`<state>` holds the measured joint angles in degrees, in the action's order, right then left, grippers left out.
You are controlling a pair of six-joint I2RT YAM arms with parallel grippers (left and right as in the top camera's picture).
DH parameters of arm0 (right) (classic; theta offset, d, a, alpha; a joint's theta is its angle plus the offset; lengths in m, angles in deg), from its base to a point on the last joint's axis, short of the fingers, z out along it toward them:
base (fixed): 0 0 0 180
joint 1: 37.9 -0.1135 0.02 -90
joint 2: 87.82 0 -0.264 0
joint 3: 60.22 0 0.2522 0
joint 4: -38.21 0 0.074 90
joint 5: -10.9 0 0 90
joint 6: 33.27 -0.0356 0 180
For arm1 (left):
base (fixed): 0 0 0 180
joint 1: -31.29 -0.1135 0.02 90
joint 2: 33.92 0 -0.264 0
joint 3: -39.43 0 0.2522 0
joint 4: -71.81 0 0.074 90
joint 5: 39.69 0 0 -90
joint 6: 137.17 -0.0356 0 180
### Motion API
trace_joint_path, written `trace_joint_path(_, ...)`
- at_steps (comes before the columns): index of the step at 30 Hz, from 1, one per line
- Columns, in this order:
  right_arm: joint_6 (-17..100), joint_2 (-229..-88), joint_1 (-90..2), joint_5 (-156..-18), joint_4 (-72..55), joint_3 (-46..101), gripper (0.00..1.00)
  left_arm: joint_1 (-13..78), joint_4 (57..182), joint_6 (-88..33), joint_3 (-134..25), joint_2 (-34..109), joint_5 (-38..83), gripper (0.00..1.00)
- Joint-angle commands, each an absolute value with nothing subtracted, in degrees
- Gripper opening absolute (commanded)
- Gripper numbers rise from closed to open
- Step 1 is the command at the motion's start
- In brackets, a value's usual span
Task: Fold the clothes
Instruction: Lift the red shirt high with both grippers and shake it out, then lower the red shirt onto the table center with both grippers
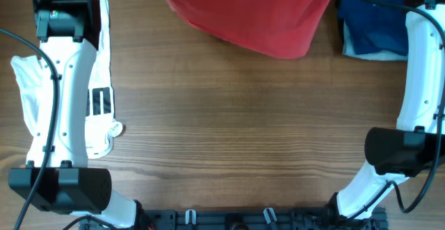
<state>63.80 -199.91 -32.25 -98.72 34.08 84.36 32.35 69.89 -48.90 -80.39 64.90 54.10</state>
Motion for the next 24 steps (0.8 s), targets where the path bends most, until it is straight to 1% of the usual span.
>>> trace_joint_path(1, 63.9, -200.0, -31.9, -102.2, 24.0, 84.9, 0.04, 31.5, 82.4, -47.7, -81.2, 63.9, 55.7, 0.04)
trace_joint_path(5, 64.3, -200.0, -32.0, -108.0, 9.2, 84.9, 0.04, 31.5, 99.4, -47.7, -81.2, 63.6, 51.1, 0.04)
trace_joint_path(13, 64.5, -196.3, -31.9, -110.9, -13.2, 84.9, 0.04, 31.5, 123.1, -47.7, -81.2, 60.0, 39.6, 0.04)
trace_joint_path(15, 65.0, -194.3, -31.9, -110.9, -19.6, 84.9, 0.04, 31.5, 128.7, -47.7, -81.2, 58.5, 38.2, 0.04)
trace_joint_path(19, 65.8, -189.4, -31.9, -110.4, -36.4, 84.9, 0.04, 31.5, 141.8, -47.0, -81.2, 54.9, 37.9, 0.04)
trace_joint_path(24, 62.4, -185.7, -31.9, -105.8, -50.0, 84.9, 0.04, 31.5, 156.2, -41.7, -81.2, 51.2, 37.9, 0.04)
